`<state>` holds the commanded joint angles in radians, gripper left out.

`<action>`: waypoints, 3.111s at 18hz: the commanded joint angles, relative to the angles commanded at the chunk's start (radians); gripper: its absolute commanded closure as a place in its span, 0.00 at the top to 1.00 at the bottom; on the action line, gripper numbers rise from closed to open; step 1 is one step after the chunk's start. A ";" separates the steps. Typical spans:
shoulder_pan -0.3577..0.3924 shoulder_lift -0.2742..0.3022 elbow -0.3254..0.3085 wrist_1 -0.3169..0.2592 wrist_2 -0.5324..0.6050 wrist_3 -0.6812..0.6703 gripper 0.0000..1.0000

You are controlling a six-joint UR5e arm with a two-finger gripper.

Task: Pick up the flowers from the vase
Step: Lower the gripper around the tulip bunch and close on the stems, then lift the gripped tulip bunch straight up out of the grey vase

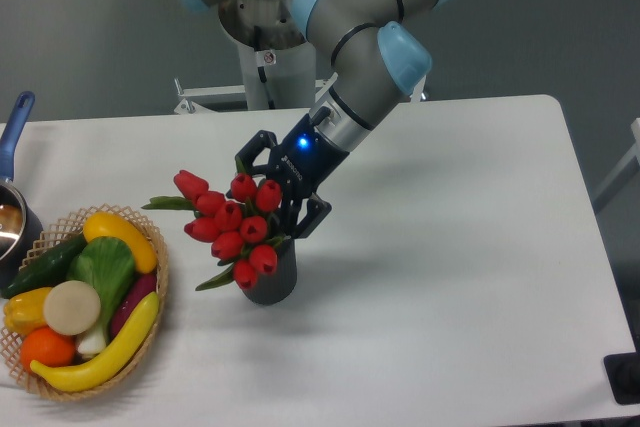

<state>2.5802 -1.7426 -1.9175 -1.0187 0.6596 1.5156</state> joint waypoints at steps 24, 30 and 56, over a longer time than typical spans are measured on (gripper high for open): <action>0.015 -0.002 0.051 0.028 -0.040 -0.162 0.37; 0.017 0.006 0.064 0.029 -0.049 -0.213 0.37; 0.043 0.156 0.201 0.020 -0.112 -0.526 0.35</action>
<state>2.6230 -1.5863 -1.7165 -0.9986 0.5477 0.9896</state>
